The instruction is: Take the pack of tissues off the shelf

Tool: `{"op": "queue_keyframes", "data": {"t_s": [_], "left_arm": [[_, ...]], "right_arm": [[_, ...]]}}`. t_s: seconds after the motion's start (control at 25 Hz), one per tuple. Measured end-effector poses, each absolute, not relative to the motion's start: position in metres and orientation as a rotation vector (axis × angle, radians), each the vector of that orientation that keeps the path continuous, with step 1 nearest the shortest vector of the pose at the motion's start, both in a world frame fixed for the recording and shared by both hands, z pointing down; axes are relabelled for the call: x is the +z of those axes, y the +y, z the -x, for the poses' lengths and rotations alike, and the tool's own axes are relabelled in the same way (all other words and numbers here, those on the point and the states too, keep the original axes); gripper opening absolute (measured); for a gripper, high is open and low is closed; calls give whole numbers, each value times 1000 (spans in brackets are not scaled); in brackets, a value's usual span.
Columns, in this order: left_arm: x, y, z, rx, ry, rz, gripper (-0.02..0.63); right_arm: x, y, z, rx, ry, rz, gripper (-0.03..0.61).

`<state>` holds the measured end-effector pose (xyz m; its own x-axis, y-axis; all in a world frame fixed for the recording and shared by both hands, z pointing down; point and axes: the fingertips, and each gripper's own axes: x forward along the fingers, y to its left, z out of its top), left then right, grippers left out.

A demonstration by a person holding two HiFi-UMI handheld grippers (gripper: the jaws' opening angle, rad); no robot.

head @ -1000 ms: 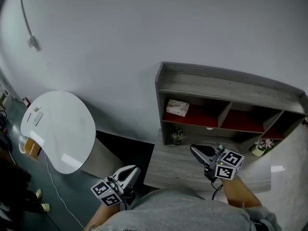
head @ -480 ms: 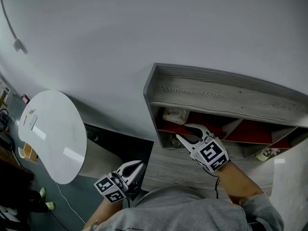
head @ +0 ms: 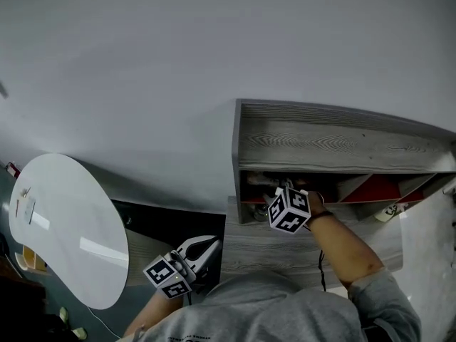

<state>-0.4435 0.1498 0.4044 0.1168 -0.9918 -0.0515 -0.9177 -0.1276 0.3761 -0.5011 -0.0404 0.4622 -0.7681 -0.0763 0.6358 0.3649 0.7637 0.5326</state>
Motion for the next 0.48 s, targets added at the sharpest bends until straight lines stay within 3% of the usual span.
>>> {"op": "queue_keyframes", "data": {"t_s": [0.2, 0.48], "left_arm": [[407, 158, 459, -420, -1794, -2200, 9], [405, 159, 467, -380, -1670, -2326, 9]], "right_arm": [[447, -35, 498, -839, -2318, 169, 117], [423, 22, 442, -815, -2405, 160, 114]]}}
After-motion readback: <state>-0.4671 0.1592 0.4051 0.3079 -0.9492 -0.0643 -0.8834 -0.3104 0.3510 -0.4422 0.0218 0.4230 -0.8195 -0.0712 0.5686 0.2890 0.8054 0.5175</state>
